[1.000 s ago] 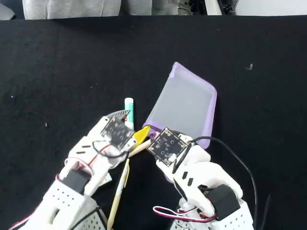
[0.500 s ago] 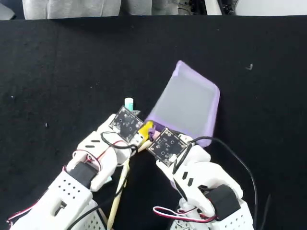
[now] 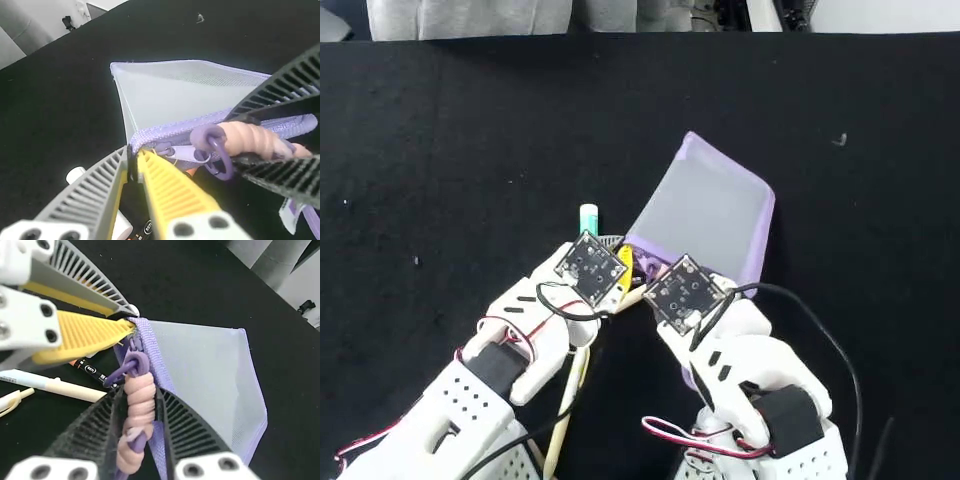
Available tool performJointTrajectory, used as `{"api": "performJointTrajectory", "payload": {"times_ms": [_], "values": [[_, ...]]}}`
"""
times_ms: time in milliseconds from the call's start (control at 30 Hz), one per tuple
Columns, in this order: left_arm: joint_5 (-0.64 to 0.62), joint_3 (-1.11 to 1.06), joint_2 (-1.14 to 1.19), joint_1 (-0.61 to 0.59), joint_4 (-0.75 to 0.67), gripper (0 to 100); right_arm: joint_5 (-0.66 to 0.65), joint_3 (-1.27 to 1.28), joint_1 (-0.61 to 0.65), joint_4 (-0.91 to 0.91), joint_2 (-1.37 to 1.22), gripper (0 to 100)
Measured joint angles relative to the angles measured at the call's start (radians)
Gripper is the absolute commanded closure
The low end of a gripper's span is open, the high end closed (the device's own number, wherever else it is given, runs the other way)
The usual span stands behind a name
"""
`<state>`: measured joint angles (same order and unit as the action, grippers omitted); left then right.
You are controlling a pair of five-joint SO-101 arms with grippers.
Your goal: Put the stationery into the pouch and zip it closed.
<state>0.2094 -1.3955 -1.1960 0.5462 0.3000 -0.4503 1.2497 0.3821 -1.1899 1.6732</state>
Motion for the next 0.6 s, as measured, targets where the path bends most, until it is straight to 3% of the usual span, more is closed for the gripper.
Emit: {"api": "performJointTrajectory", "payload": {"times_ms": [267, 600], "values": [[0.000, 0.000, 0.000, -0.068, 0.000, 97, -0.002, 0.000, -0.006, 0.000, 0.000, 98.7], [-0.002, 0.000, 0.000, -0.226, 0.000, 97, -0.025, -0.038, -0.189, -0.040, 0.000, 98.7]]}}
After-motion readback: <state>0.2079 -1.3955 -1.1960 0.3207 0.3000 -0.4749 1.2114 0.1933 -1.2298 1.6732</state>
